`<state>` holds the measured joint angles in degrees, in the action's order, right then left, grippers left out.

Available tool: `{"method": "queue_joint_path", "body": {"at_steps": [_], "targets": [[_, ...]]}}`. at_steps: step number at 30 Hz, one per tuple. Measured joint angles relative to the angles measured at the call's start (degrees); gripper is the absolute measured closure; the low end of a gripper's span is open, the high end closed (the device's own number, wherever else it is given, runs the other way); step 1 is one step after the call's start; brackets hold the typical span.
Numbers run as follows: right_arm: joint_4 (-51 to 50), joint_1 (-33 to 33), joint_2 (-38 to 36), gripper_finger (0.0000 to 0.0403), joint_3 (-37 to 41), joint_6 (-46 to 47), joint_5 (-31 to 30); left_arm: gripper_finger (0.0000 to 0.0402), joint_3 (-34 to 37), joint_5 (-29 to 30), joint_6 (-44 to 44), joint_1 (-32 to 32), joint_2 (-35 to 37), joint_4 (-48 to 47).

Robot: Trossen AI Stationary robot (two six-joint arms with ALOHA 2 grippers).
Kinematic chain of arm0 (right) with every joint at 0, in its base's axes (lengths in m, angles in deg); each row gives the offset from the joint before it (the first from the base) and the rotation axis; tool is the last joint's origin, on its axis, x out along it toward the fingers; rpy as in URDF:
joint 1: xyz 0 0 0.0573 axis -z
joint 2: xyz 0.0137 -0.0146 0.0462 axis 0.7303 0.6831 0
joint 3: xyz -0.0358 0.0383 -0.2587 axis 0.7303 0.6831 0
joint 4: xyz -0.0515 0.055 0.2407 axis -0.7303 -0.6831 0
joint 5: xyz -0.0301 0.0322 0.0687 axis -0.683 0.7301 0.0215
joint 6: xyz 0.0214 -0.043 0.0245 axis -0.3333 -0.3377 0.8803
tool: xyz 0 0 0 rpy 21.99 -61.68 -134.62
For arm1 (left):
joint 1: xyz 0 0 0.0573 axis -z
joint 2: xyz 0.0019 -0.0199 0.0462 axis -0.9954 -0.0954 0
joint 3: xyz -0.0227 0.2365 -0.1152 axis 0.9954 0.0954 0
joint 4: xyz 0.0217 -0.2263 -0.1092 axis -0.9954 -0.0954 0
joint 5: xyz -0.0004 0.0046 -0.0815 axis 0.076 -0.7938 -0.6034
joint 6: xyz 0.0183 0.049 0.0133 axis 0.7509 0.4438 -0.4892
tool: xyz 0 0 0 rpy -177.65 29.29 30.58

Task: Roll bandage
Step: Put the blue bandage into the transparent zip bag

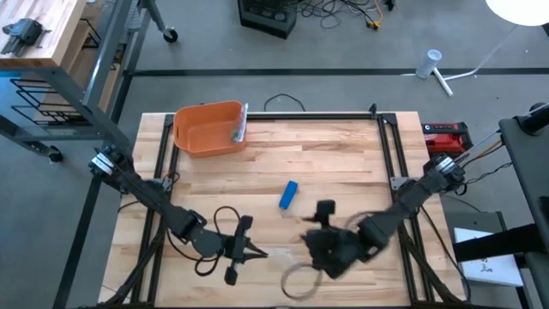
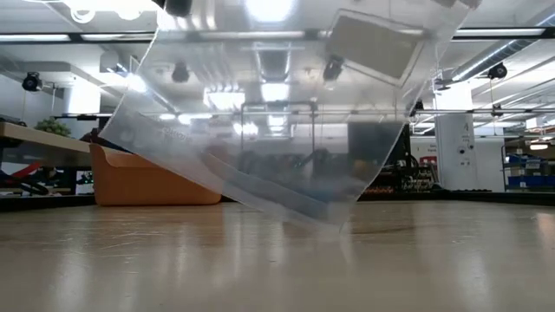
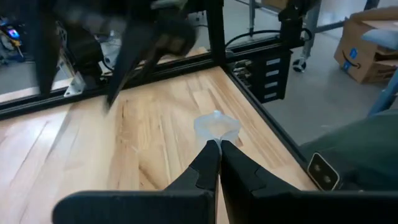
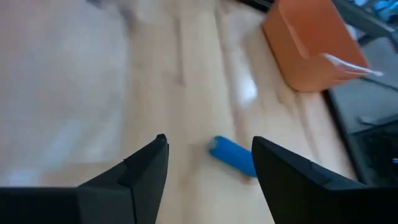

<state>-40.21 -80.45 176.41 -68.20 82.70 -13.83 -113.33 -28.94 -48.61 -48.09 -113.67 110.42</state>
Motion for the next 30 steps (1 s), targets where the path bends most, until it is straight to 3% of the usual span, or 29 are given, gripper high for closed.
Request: {"method": "queue_joint_path", "body": {"at_steps": [13, 22, 27, 30], "targets": [[2.5, 18.2, 8.6, 0.0166, 0.8, -27.8, 26.4, 0.0401, 0.0, -2.5, -5.1, 0.8, 0.7, -4.6], [4.5, 26.7, 13.4, 0.0151, 1.0, -47.6, 30.4, 0.0401, 0.0, -4.8, -4.1, 0.5, 0.7, -5.8], [4.7, 30.2, 14.9, 0.0154, 1.0, -53.5, 37.0, 0.0401, 0.0, -4.7, -5.0, 0.4, 0.7, -5.8], [5.1, 31.4, 16.6, 0.0157, 1.1, -57.2, 37.8, 0.0401, 0.0, -4.7, -6.3, 0.4, 0.7, -5.8]]}}
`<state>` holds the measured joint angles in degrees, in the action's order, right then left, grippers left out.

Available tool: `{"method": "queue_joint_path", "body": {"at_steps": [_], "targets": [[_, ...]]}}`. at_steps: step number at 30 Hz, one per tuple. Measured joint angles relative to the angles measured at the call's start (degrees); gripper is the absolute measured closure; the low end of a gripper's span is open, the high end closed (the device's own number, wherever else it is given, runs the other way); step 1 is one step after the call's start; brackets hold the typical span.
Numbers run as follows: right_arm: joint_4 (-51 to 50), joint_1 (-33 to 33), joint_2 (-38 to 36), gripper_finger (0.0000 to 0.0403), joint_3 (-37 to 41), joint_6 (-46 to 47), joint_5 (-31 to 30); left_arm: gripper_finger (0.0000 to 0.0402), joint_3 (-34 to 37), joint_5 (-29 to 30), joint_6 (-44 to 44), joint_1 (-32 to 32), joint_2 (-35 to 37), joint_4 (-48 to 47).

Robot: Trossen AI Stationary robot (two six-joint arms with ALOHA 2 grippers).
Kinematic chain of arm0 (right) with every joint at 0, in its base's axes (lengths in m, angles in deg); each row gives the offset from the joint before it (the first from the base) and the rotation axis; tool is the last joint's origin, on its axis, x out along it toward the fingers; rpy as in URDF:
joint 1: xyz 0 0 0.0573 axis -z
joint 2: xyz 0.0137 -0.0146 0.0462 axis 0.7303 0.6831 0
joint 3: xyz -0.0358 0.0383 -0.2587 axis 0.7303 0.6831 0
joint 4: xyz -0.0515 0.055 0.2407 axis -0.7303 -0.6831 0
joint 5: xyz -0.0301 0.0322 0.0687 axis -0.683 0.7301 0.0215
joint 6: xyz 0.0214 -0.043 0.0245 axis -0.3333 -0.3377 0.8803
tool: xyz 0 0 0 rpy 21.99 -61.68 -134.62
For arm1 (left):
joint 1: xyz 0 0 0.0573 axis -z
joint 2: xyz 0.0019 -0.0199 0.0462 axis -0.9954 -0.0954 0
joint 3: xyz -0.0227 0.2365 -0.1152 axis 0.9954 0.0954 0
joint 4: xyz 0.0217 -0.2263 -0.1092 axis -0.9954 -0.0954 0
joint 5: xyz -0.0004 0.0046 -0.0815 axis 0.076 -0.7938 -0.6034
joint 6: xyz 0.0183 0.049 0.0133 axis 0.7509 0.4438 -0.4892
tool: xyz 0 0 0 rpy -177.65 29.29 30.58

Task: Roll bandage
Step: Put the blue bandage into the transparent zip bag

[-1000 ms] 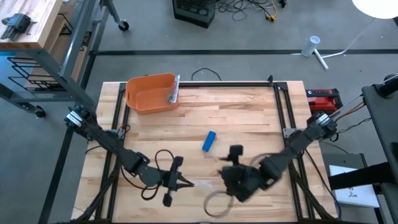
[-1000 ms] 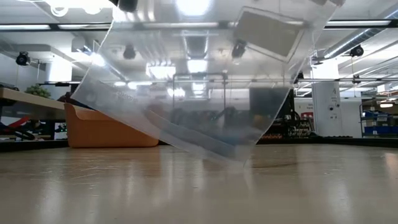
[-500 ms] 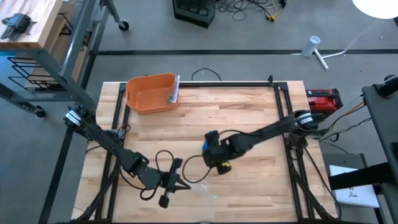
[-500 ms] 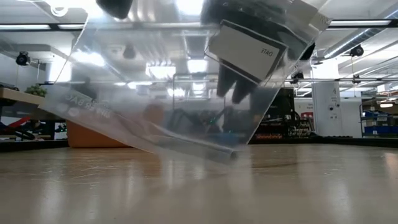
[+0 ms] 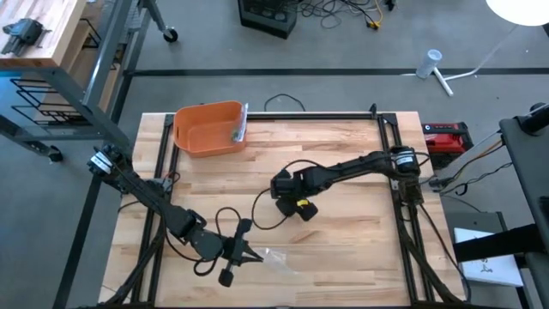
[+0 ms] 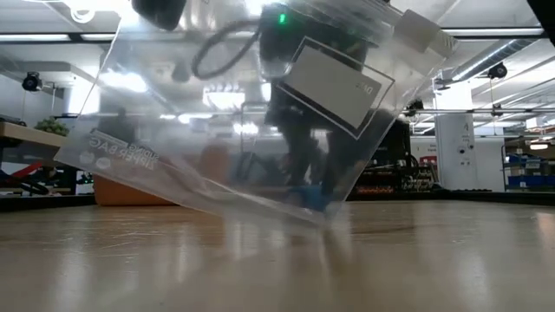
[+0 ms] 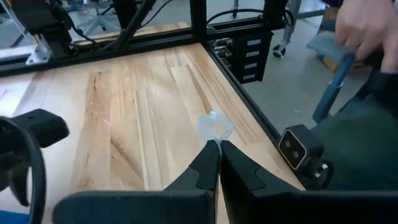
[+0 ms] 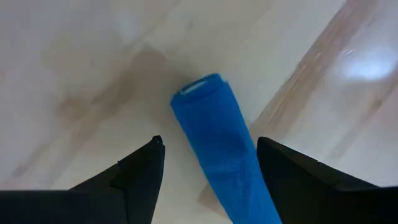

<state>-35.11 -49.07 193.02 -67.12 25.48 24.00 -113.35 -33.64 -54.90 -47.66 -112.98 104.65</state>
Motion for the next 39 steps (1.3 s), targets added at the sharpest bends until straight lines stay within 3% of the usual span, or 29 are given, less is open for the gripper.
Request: {"method": "queue_joint_path", "body": {"at_steps": [13, 21, 26, 34, 39], "targets": [[5.1, 1.9, 1.7, 0.0192, 0.0, -7.7, 1.8, 0.0401, 0.0, 0.5, -5.4, 0.1, 0.0, 0.1], [4.8, 2.6, 4.5, 0.022, -0.2, -3.1, 3.3, 0.0401, 0.0, 0.5, -7.2, 0.1, 0.0, 0.0], [4.8, 2.6, 2.4, 0.0251, 0.2, 1.8, 3.0, 0.0401, 0.0, 0.5, -7.7, 0.0, 0.0, 0.0], [2.6, 1.6, -15.3, 0.0308, 0.1, 15.2, 3.4, 0.0401, 0.0, 2.6, -5.2, -1.5, 0.0, 0.2], [8.5, -5.6, -29.3, 0.032, 1.6, 25.1, 4.9, 0.0401, 0.0, 5.4, -5.4, -4.4, 0.0, 2.2]]}}
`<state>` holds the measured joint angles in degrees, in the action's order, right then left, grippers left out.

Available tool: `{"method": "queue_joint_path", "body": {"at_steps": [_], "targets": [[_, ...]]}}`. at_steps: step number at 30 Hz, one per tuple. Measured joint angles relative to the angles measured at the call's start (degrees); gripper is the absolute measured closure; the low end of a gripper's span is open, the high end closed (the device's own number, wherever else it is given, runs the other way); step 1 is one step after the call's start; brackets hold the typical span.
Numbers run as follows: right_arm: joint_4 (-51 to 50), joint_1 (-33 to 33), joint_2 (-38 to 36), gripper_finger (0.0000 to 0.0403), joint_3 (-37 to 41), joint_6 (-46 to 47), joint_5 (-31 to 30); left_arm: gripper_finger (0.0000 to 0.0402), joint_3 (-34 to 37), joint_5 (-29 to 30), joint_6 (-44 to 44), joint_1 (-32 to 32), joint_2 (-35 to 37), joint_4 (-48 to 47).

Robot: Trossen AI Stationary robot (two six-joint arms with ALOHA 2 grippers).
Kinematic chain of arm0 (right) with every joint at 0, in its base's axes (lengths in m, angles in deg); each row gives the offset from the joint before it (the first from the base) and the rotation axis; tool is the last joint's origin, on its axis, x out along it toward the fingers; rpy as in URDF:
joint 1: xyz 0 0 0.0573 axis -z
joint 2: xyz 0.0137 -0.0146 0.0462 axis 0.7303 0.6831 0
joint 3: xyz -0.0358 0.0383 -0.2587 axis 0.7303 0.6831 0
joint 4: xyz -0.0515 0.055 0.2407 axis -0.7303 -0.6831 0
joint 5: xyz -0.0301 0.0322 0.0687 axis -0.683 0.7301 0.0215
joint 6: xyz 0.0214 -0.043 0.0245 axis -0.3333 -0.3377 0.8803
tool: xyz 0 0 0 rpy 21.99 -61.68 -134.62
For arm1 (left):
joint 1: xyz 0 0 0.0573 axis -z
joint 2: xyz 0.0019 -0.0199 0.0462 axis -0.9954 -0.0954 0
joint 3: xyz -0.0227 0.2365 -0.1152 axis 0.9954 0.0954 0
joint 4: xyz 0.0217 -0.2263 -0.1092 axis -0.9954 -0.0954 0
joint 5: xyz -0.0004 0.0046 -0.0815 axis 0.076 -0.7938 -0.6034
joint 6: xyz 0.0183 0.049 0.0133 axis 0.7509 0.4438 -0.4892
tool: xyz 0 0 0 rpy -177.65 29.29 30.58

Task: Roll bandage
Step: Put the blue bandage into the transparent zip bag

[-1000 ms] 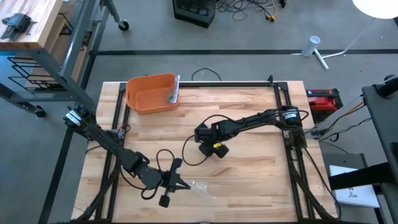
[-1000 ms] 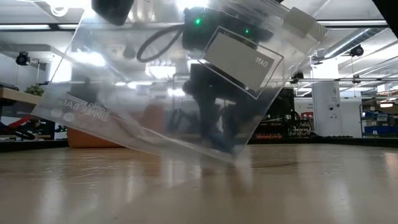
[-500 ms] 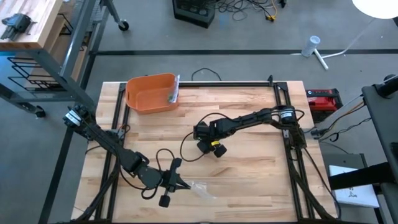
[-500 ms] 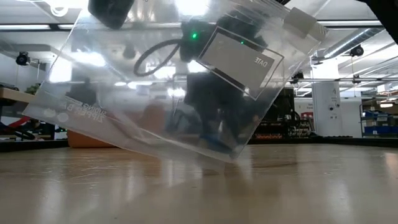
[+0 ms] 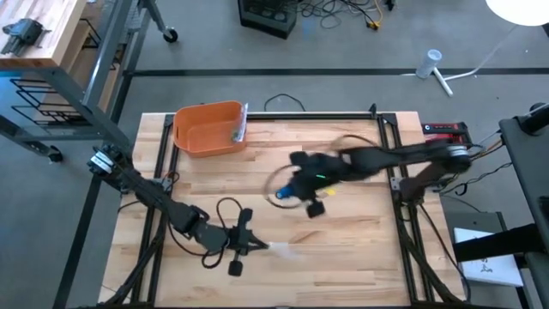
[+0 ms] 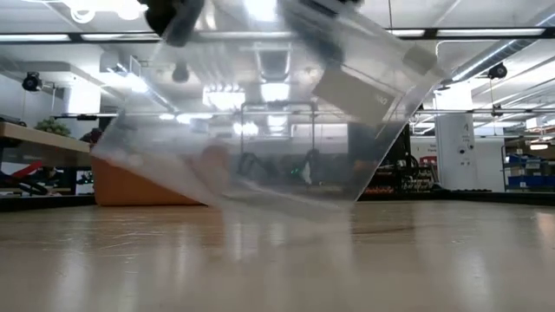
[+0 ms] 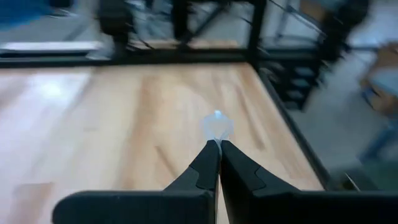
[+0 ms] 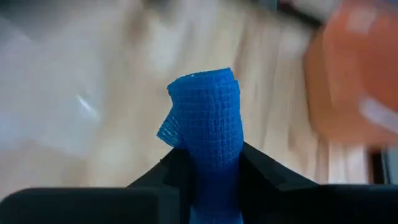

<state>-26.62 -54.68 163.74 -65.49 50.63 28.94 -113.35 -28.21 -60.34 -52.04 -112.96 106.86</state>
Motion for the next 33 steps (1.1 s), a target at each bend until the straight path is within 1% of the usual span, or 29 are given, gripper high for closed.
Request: {"method": "queue_joint_path", "body": {"at_steps": [3, 5, 6, 9, 11, 12, 14, 17, 21, 26, 31, 33], "targets": [[10.8, -6.1, -6.2, 0.0321, 5.5, 5.3, -0.3, 0.0401, 0.1, 3.1, -0.9, -2.1, 0.0, 2.4], [19.9, -9.8, -9.5, 0.032, 10.9, 8.4, -2.9, 0.0401, 0.6, 4.6, -0.8, -3.1, 0.0, 4.0], [24.0, -11.4, -11.1, 0.0319, 13.9, 9.6, -5.3, 0.0401, 1.0, 5.0, -0.4, -3.5, 0.0, 5.1], [37.6, -15.6, -14.0, 0.032, 24.4, 12.5, -15.5, 0.0401, 2.9, 5.1, 1.8, -3.9, 0.0, 10.0], [48.6, -17.8, -13.9, 0.0322, 31.7, 14.1, -20.6, 0.0401, 4.8, 5.2, 4.3, -3.9, 0.0, 14.0], [55.1, -18.8, -13.1, 0.0323, 35.0, 14.4, -21.9, 0.0401, 5.6, 5.2, 5.4, -3.9, 0.0, 15.8], [69.1, -20.2, -10.6, 0.0324, 39.9, 14.4, -23.0, 0.0401, 7.2, 5.2, 6.9, -3.9, 0.0, 19.4], [82.3, -21.7, -6.5, 0.0321, 44.0, 13.5, -23.7, 0.0401, 9.2, 5.4, 6.8, -4.1, 0.0, 22.5], [87.7, -22.3, -1.9, 0.0315, 44.6, 13.5, -24.7, 0.0401, 10.1, 5.5, 5.2, -4.2, 0.0, 23.4], [87.3, -22.2, 2.9, 0.0318, 42.2, 13.5, -24.7, 0.0401, 10.2, 5.4, 5.1, -4.2, 0.0, 23.9], [87.1, -22.2, 4.8, 0.0322, 40.4, 12.0, -24.7, 0.0401, 10.2, -0.1, 8.3, -4.2, 0.0, 24.3], [87.2, -22.2, 4.3, 0.0319, 40.2, 11.9, -24.6, 0.0401, 10.3, -0.6, 9.1, -4.1, 0.0, 24.2]]}}
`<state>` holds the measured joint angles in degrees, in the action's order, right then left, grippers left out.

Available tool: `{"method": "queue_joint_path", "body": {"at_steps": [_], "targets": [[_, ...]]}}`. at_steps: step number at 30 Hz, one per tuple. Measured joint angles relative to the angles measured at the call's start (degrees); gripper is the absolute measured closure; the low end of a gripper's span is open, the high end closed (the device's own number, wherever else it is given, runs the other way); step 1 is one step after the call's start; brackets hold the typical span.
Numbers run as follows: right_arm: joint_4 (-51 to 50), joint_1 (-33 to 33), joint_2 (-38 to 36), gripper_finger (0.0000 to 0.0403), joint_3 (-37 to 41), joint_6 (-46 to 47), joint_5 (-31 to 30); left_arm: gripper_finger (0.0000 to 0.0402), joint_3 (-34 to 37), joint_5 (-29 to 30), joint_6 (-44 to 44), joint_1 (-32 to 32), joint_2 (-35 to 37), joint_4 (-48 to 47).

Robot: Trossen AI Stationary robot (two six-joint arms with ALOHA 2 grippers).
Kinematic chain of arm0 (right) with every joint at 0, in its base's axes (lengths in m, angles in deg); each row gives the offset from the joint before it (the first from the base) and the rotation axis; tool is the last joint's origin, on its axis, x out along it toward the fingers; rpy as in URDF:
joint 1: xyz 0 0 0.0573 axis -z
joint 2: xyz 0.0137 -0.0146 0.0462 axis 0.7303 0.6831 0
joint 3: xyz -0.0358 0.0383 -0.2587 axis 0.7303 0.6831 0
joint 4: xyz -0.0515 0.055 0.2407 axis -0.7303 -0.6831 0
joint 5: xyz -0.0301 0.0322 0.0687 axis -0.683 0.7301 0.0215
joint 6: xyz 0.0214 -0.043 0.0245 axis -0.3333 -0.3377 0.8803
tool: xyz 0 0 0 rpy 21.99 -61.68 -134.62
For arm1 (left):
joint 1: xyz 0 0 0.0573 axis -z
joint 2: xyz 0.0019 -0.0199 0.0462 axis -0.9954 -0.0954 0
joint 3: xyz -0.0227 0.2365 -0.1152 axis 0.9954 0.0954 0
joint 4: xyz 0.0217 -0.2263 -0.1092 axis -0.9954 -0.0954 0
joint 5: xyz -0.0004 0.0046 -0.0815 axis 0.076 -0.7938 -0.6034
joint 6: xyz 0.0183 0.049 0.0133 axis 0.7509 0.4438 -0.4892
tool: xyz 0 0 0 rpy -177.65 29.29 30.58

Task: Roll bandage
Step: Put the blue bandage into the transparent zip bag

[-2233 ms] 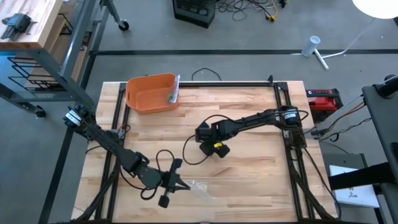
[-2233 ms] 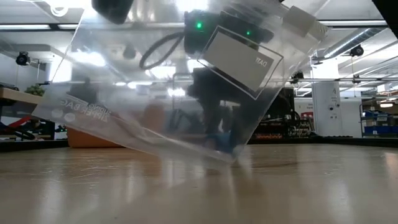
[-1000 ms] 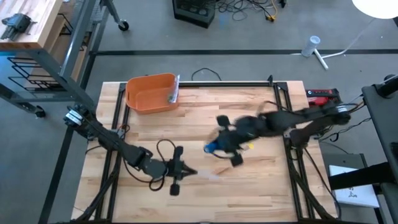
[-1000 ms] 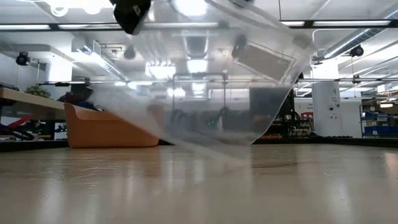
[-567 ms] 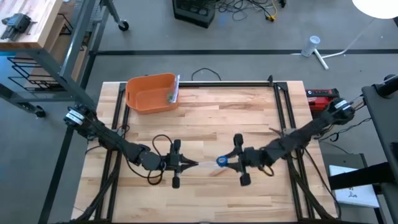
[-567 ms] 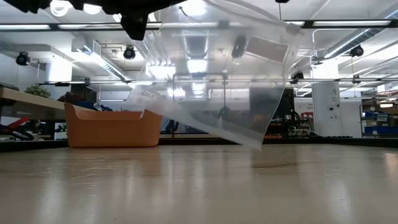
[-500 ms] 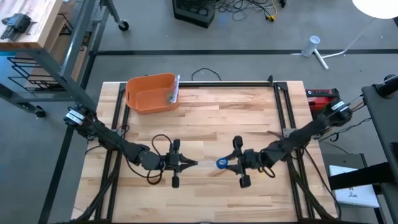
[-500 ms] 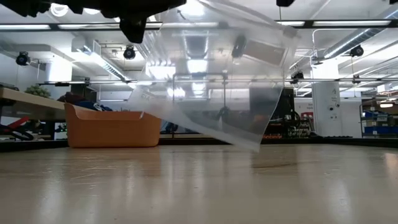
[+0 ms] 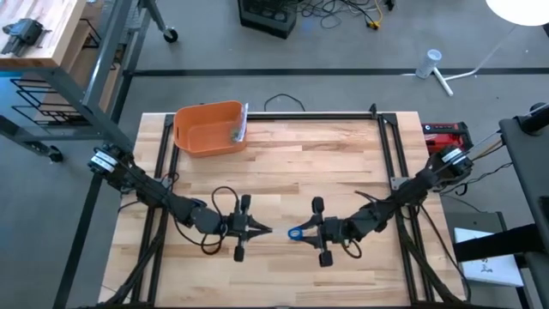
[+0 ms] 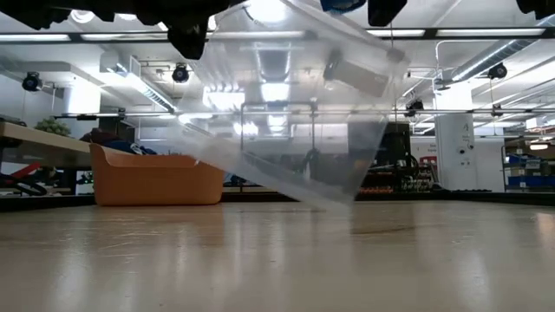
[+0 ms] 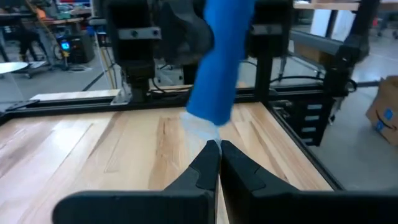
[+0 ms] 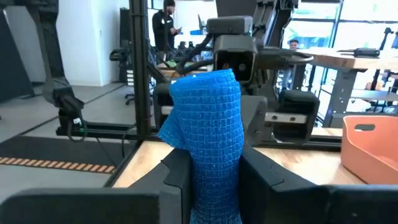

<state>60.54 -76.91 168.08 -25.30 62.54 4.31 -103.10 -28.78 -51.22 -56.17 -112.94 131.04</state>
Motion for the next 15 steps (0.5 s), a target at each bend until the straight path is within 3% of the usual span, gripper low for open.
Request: {"method": "queue_joint_path", "body": {"at_steps": [7, 15], "targets": [[-2.2, -0.1, -2.0, 0.0308, -0.2, 1.4, 2.1, 0.0401, 0.1, -1.8, 2.2, 0.1, 0.0, -0.9], [-6.4, 0.0, -1.2, 0.0322, -0.2, -1.3, 4.7, 0.0401, -0.5, -1.9, 1.5, 0.1, 0.0, -0.7]]}}
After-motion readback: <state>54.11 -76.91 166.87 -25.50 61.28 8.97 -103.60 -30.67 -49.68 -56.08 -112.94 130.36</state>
